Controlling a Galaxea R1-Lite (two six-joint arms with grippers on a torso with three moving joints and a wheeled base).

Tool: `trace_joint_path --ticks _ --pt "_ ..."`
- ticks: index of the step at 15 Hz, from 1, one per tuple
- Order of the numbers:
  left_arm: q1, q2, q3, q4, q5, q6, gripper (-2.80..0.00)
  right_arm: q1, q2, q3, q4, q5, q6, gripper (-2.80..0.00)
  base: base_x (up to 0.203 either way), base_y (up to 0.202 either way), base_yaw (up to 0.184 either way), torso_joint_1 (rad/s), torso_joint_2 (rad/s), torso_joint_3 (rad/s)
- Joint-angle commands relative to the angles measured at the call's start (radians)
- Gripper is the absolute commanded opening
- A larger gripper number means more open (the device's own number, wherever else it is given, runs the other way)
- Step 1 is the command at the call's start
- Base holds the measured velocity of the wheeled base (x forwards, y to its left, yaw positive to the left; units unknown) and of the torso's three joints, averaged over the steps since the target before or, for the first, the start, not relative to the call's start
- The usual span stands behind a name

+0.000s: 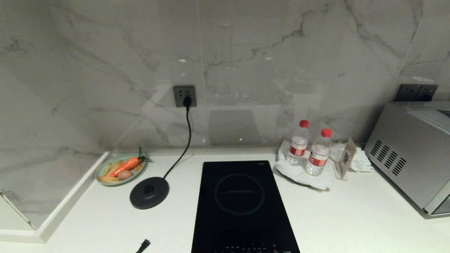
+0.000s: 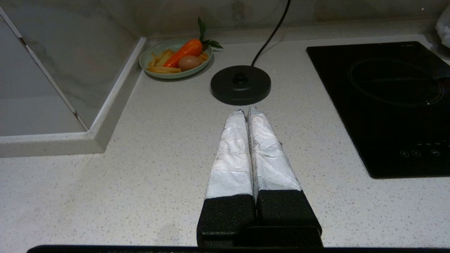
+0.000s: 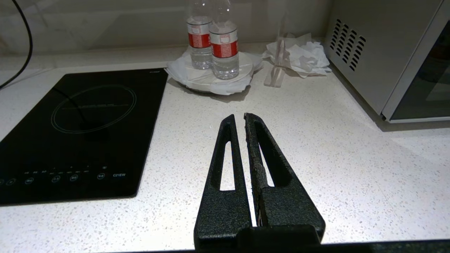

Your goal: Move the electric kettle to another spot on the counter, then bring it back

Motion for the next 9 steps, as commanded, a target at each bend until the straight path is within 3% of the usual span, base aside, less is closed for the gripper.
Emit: trace_joint_path --ticks 1,9 --pt "0.0 0.002 0.0 0.001 0.0 0.001 -2.8 0.0 0.0 0.0 0.001 0.0 -0.001 -2.8 0.0 0.0 0.0 -0.093 0.24 0.126" --pt "0.0 0.002 0.0 0.001 0.001 -0.002 -2.8 0.0 0.0 0.0 0.001 0.0 -0.001 -2.8 0.0 0.0 0.0 -0.116 0.28 0.16"
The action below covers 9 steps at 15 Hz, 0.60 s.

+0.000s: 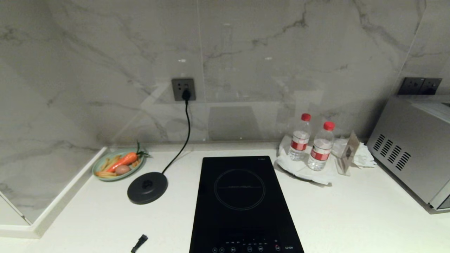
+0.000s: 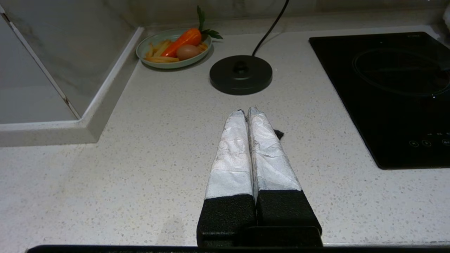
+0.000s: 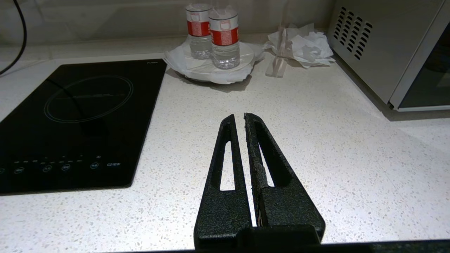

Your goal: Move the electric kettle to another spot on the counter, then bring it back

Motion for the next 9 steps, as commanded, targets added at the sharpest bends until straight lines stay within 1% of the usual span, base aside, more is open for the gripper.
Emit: trace_joint_path --ticks 1,6,8,9 --pt "0.0 0.002 0.0 0.001 0.0 -0.001 -2.8 0.0 0.0 0.0 0.001 0.001 -0.001 -2.8 0.0 0.0 0.0 -0.139 0.34 0.191" --pt "0.0 0.002 0.0 0.001 0.002 -0.006 -2.8 0.0 0.0 0.0 -0.001 0.001 -0.001 -2.8 0.0 0.0 0.0 -0.125 0.32 0.191" --pt "0.0 0.002 0.0 -0.001 0.003 -0.041 -2.8 0.0 0.0 0.0 -0.001 0.001 -0.001 -2.8 0.0 0.0 0.0 -0.125 0.34 0.202" --pt "0.0 0.002 0.0 -0.001 0.005 -0.044 -2.8 0.0 0.0 0.0 0.001 0.001 -0.001 -2.8 0.0 0.0 0.0 -0.12 0.33 0.197"
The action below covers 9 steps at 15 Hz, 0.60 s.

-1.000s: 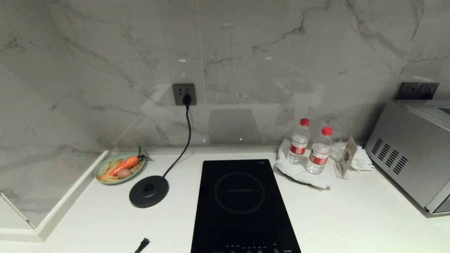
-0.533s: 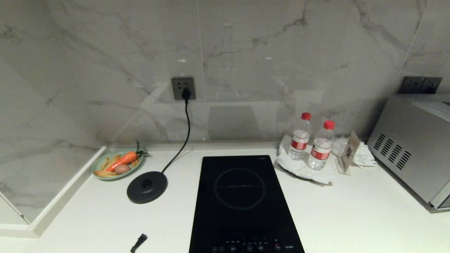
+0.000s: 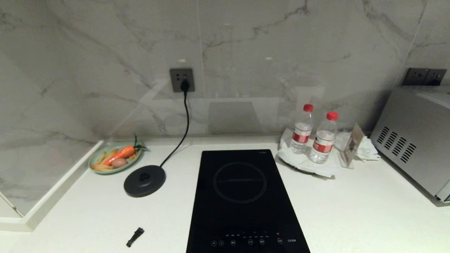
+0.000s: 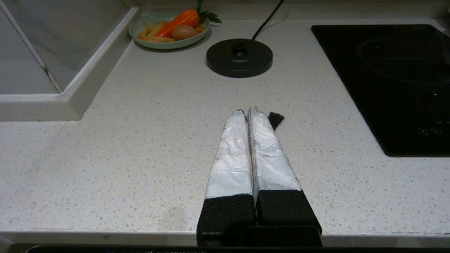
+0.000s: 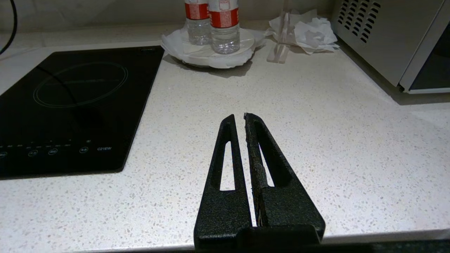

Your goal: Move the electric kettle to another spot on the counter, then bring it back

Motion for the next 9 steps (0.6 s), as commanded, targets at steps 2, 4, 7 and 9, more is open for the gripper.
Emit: trace_joint_path --ticks 2,4,7,9 --pt "0.0 0.002 0.0 0.0 0.001 -0.003 -2.8 0.0 0.0 0.0 0.0 0.001 -0.001 -2.8 0.0 0.0 0.0 -0.124 0.34 0.209" --pt "0.002 0.002 0.0 0.0 0.001 -0.008 -2.8 0.0 0.0 0.0 0.0 0.001 -0.001 -2.8 0.0 0.0 0.0 -0.13 0.35 0.222" --pt "0.002 0.002 0.0 0.0 0.001 -0.009 -2.8 0.0 0.0 0.0 0.001 0.001 -0.001 -2.8 0.0 0.0 0.0 -0.13 0.36 0.223" --pt "0.002 0.002 0.0 0.0 0.001 -0.008 -2.8 0.0 0.0 0.0 0.001 0.001 -0.001 -2.8 0.0 0.0 0.0 -0.131 0.38 0.246"
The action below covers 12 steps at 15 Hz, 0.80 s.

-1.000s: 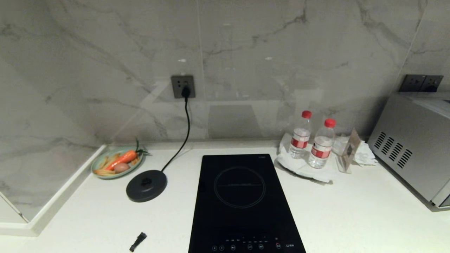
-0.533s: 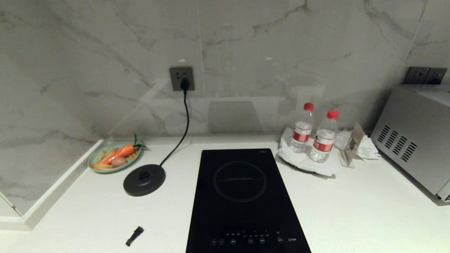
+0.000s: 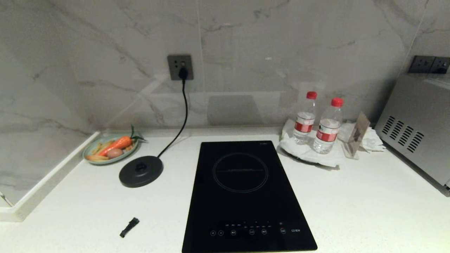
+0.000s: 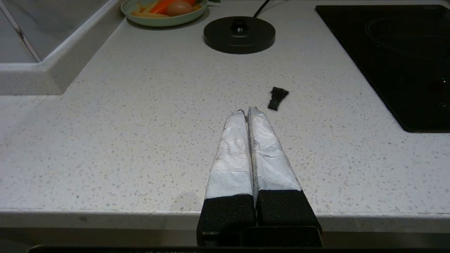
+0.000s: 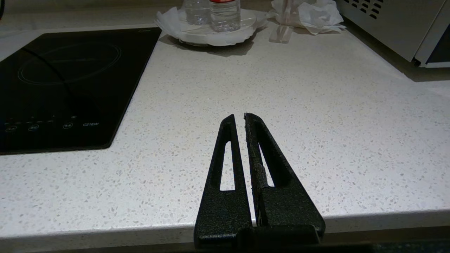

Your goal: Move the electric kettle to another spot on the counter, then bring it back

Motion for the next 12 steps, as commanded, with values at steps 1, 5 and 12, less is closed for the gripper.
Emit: trace_joint_path --ticks 1,5,12 --pt "0.0 0.002 0.0 0.001 0.001 0.001 -2.8 0.0 0.0 0.0 0.0 0.0 0.0 -2.8 0.0 0.0 0.0 -0.149 0.44 0.286" --pt "0.0 0.002 0.0 0.001 0.001 0.006 -2.8 0.0 0.0 0.0 0.0 0.0 0.0 -2.8 0.0 0.0 0.0 -0.172 0.53 0.355" --pt "0.0 0.002 0.0 0.001 0.001 0.004 -2.8 0.0 0.0 0.0 0.0 0.0 0.0 -2.8 0.0 0.0 0.0 -0.078 0.28 0.197"
